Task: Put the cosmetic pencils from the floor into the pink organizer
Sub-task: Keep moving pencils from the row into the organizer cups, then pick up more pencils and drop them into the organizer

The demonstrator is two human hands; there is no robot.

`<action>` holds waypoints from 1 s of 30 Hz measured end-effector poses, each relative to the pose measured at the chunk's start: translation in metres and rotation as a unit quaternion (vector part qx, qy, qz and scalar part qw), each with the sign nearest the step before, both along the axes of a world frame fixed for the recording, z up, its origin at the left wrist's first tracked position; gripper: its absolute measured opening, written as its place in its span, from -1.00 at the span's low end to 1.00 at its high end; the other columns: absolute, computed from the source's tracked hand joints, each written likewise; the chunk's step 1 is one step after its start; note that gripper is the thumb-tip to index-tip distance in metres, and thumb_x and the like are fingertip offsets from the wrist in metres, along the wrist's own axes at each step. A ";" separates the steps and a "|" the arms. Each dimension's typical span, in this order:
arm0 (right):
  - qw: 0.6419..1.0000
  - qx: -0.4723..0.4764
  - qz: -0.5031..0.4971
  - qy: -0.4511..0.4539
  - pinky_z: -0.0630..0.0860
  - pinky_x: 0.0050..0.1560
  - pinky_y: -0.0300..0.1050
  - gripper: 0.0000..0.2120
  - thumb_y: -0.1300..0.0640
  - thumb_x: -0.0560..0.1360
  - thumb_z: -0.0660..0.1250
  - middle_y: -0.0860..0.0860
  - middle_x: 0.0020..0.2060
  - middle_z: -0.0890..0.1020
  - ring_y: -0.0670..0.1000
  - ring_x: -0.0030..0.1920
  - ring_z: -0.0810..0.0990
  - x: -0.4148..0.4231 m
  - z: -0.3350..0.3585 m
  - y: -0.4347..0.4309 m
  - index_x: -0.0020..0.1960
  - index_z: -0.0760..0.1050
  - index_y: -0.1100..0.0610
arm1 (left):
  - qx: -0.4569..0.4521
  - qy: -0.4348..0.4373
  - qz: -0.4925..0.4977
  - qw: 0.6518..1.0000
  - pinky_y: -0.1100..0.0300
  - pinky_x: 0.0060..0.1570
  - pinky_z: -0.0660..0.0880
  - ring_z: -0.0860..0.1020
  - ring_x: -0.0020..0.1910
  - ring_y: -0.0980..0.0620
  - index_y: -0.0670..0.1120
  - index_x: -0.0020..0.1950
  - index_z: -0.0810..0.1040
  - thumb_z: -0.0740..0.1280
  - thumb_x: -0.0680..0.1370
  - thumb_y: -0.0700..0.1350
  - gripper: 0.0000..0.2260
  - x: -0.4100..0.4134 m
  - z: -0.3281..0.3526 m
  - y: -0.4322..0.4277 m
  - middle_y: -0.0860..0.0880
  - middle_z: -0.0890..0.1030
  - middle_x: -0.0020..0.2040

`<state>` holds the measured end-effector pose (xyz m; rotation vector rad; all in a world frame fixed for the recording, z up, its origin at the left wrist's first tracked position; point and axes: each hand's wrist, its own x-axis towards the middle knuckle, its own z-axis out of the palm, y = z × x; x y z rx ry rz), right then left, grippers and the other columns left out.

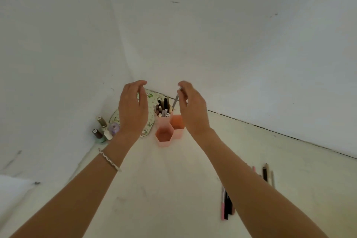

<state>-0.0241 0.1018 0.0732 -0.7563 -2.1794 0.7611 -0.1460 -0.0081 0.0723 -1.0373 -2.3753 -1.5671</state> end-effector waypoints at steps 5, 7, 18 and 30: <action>0.997 0.027 0.022 -0.071 0.40 0.24 0.00 -0.61 0.36 0.52 0.20 0.08 0.12 0.65 0.12 0.13 0.53 0.012 -0.019 -0.006 0.31 0.52 0.18 | 0.021 -0.009 -0.012 1.000 0.19 0.01 0.49 0.54 -0.03 0.10 -0.09 0.18 0.55 0.19 0.60 -0.24 -0.77 0.024 0.005 0.008 0.02 0.57 0.07; 0.998 -0.027 -0.050 -0.035 0.41 0.21 -0.05 -0.54 0.37 0.49 0.19 0.05 0.10 0.63 0.06 0.10 0.51 0.028 -0.018 0.000 0.35 0.47 0.14 | 0.011 -0.012 -0.052 0.999 0.29 -0.07 0.48 0.53 -0.10 0.16 -0.03 0.12 0.53 0.22 0.55 -0.24 -0.79 0.050 0.002 0.016 0.10 0.54 0.00; 0.972 -0.176 -0.141 -0.066 0.49 -0.25 -0.21 -0.74 0.28 0.56 0.17 -0.06 -0.18 0.66 -0.11 -0.36 0.52 0.152 -0.029 0.039 0.08 0.59 0.05 | -0.514 -0.144 -0.237 0.812 0.09 0.11 0.50 0.56 0.16 -0.10 -0.15 0.21 0.49 0.19 0.62 -0.05 -0.75 0.236 -0.096 0.046 -0.10 0.57 0.18; 0.951 -0.252 -0.142 -0.113 0.57 -0.16 -0.06 -0.71 0.36 0.49 0.15 -0.04 -0.24 0.64 0.17 -0.18 0.64 0.216 -0.042 0.040 -0.06 0.59 0.08 | -0.536 -0.160 -0.188 0.807 0.12 -0.05 0.52 0.61 0.06 -0.09 -0.17 0.17 0.51 0.23 0.64 -0.07 -0.79 0.257 -0.102 0.057 -0.12 0.58 0.12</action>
